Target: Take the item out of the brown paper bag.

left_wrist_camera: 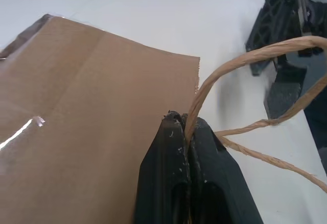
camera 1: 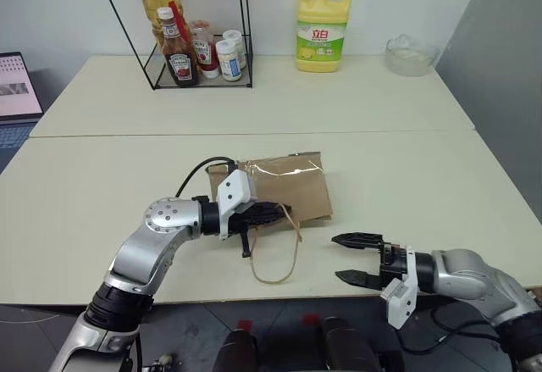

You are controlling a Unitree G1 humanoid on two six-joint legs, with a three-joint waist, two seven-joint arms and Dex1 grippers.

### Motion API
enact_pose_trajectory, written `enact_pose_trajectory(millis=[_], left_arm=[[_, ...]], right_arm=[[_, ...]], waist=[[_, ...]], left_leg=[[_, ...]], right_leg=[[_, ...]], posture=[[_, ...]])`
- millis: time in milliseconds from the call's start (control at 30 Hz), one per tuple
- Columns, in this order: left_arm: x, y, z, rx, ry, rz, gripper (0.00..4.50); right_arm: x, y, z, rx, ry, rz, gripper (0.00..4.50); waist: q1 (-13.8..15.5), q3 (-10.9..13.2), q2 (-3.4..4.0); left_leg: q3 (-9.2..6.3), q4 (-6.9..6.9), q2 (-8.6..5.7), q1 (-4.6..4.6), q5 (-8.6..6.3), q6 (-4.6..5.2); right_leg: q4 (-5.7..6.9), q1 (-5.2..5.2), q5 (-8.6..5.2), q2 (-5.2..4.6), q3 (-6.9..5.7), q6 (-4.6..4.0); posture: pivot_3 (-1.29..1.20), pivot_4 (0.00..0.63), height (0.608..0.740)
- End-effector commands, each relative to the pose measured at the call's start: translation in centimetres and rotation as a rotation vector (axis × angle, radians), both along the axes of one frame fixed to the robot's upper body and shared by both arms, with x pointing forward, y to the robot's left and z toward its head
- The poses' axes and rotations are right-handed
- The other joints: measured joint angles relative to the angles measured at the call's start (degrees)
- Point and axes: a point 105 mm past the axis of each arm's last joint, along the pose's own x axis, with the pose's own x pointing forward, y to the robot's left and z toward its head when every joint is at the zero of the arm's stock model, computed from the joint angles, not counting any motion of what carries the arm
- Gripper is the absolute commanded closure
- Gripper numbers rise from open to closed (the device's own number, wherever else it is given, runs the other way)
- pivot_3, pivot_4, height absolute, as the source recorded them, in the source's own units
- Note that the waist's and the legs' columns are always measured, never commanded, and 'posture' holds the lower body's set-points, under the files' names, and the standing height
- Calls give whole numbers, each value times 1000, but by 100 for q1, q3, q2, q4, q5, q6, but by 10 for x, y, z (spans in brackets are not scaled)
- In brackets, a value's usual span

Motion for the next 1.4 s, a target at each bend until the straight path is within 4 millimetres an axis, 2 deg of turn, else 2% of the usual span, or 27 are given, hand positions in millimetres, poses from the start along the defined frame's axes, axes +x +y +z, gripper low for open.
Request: enact_pose_trajectory(millis=[33, 400, 700, 833, 1167, 1400], left_arm=[[-1, -4, 16, -38, -39, 0, 4478], [2, -6, 22, -56, -22, 10, 4478], [1, -8, 21, -53, -22, -5, 4478], [1, -8, 21, -52, -24, -6, 4500], [2, -7, 23, -60, -24, 7, 4500], [13, -3, 37, -100, -23, 53, 4500]], right_arm=[[-8, 14, -10, 14, -18, 94, 0], [8, 38, -11, 52, -156, 175, 0], [32, 63, -10, 85, -226, 132, 0], [34, 63, -11, 86, -217, 140, 932], [31, 57, -10, 93, -202, 148, 4478], [32, 55, -14, 71, -172, 134, 4478]], waist=[[1, 0, -1], [-18, -2, -2], [-83, -3, -4], [-76, -3, -5], [-73, -6, -9], [-72, -8, -13]], left_leg=[[0, 0, 0, 0, 0, 0], [-1, 0, 0, 2, 0, -1], [-2, 0, 0, 5, 1, -1], [-2, 1, 0, 4, 1, -1], [-2, 0, -2, 4, 0, 0], [-3, 0, -2, 3, 0, 0]], right_leg=[[0, 0, 0, 0, 0, 0], [1, 0, 1, 0, 0, -1], [6, 0, 1, 0, 2, -1], [6, 0, 1, 0, 2, -2], [3, 1, 1, -2, 4, -1], [2, 3, 1, -2, 3, -1]], posture=[[0, 150, 740], [0, 150, 740], [0, 150, 740], [0, 150, 740], [0, 150, 740], [0, 150, 740]])
